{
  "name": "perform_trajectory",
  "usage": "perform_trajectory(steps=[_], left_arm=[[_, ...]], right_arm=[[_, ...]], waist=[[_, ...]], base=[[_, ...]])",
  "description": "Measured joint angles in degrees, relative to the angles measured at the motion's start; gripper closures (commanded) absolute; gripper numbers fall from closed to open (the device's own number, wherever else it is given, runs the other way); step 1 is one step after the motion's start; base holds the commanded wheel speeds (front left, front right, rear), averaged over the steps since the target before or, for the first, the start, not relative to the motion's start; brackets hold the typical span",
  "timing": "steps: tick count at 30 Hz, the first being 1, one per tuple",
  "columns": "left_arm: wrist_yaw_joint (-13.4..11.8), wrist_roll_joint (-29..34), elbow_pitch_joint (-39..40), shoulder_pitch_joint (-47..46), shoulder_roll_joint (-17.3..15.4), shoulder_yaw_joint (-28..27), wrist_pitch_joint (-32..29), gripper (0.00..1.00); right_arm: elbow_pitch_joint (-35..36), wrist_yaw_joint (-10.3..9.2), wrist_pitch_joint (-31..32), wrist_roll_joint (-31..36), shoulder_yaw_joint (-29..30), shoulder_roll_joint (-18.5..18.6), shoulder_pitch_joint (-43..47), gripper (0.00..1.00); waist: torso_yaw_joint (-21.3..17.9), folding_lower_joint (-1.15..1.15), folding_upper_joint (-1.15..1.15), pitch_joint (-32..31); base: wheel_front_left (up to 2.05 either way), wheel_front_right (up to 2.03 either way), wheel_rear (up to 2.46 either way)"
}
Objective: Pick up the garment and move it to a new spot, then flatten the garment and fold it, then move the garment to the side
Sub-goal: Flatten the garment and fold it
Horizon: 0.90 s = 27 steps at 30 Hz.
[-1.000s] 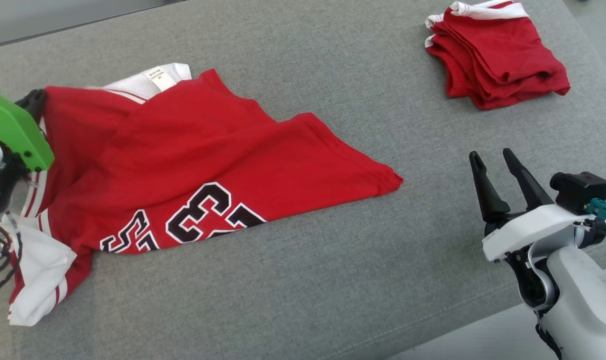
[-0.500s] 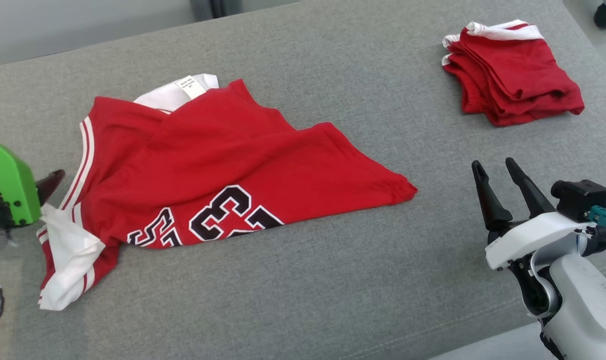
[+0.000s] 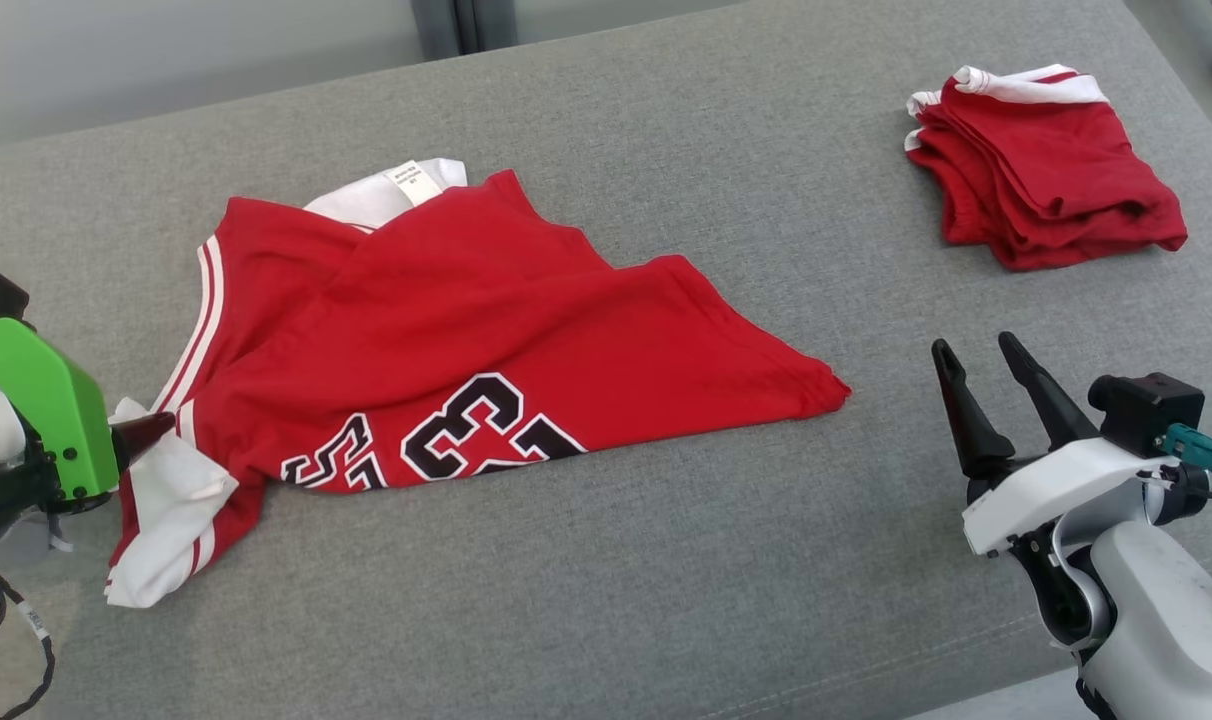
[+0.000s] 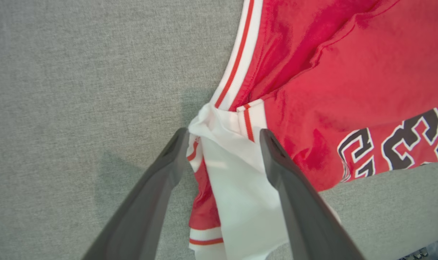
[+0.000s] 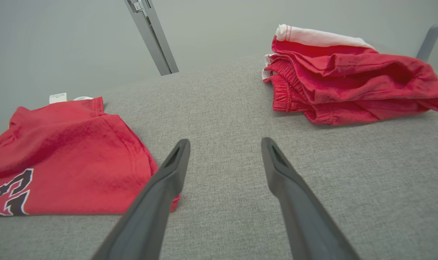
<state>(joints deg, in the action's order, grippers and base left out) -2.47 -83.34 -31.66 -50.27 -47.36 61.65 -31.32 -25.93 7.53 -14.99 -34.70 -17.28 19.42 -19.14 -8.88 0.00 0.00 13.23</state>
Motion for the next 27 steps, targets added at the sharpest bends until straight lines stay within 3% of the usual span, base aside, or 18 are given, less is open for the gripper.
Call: perform_trajectory(steps=[5,9,10,11,21,27], left_arm=[[-2.8,-2.1,2.1,1.0,-0.8,-0.8,-1.0,0.0],[-4.6,-2.3,2.7,1.3,-1.7,-1.2,-0.9,0.68],[-4.7,-2.3,2.8,1.3,-1.9,-1.4,-0.5,0.93],[-4.9,-2.3,2.8,1.4,-2.0,-1.7,-0.1,1.0],[-2.0,-1.1,5.0,1.7,-1.6,-1.5,1.7,1.0],[0.7,-0.5,11.0,1.1,-1.6,-0.6,0.0,1.0]], right_arm=[[0.0,0.0,0.0,-0.3,0.0,0.2,-0.1,0.0],[0.0,0.0,0.0,-0.4,0.2,0.0,-0.1,0.0],[-0.1,0.0,0.0,-0.4,0.2,-0.1,-0.1,0.0],[-0.2,0.0,0.0,-0.4,0.3,-0.2,-0.1,0.0],[-0.6,0.0,0.0,-0.2,1.1,-0.4,0.2,0.0],[-0.8,0.0,0.0,0.0,1.1,-0.4,0.8,0.0]], waist=[[-0.7,0.0,0.0,0.6],[-1.2,0.0,0.0,0.9],[-1.3,0.0,0.0,0.9],[-1.3,0.0,0.0,0.9],[0.3,0.0,0.0,-1.0],[2.2,0.0,0.0,-2.7]], base=[[0.0,0.0,0.0],[0.0,0.0,0.0],[0.0,0.0,0.0],[0.0,0.0,0.0],[0.0,0.0,0.0],[0.0,0.0,0.0]])
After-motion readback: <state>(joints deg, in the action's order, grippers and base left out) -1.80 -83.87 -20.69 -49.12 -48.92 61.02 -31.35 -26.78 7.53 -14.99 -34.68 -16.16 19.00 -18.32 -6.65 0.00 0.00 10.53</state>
